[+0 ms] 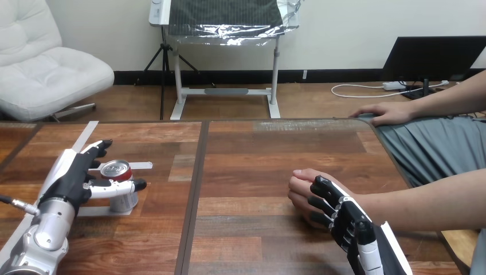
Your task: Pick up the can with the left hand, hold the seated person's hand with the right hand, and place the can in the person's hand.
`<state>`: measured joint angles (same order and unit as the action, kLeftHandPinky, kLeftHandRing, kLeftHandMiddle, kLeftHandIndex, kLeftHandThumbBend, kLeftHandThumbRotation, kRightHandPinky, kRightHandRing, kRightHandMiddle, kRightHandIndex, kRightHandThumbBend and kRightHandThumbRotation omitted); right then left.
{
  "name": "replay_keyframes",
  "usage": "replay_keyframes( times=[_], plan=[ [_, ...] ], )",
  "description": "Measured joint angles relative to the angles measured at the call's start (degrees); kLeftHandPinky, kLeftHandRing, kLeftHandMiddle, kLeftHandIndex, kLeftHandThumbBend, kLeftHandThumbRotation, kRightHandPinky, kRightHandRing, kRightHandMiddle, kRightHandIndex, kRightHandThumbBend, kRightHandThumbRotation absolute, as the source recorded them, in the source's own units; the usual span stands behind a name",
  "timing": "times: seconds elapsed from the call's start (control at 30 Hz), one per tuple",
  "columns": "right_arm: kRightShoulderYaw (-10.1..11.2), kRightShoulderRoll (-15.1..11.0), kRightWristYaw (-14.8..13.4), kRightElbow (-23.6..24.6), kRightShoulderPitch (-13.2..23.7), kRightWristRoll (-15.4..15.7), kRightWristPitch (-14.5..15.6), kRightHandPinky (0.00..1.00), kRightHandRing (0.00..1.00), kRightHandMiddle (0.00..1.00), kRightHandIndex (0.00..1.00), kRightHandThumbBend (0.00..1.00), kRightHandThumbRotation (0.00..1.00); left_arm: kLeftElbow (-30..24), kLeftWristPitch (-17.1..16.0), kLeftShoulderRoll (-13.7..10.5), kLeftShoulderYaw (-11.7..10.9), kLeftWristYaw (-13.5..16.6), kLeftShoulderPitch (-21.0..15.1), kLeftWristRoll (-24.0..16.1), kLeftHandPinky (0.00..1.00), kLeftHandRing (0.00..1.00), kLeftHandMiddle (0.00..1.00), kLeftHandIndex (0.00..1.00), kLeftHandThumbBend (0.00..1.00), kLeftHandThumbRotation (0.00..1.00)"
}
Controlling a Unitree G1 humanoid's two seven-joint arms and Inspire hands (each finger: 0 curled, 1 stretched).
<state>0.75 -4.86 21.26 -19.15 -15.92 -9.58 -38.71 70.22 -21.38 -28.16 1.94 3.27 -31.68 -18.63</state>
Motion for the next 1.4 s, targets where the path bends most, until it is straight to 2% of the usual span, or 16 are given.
replay_keyframes(
  times=[0.17, 0.7, 1.4],
  plan=[
    [0.01, 0.00, -0.04, 0.23, 0.00, 0.01, 0.49, 0.85, 0.88, 0.90, 0.89, 0.97, 1.00, 0.00, 0.58, -0.02, 0.20, 0.48, 0.00, -0.14, 0.78, 0.86, 0.88, 0.87, 0.77, 0.20],
    [0.04, -0.05, -0.10, 0.80, 0.00, 0.13, 0.95, 0.84, 0.88, 0.90, 0.89, 0.97, 1.00, 0.01, 1.24, -0.01, 0.35, 1.53, 0.00, -0.20, 0.74, 0.81, 0.82, 0.81, 0.76, 0.07],
    [0.05, -0.05, -0.13, 1.04, 0.00, 0.25, 1.33, 0.84, 0.89, 0.90, 0.89, 0.97, 1.00, 0.02, 1.71, 0.01, 1.71, 2.47, 0.00, -0.35, 0.71, 0.77, 0.78, 0.76, 0.76, 0.05]
  ],
)
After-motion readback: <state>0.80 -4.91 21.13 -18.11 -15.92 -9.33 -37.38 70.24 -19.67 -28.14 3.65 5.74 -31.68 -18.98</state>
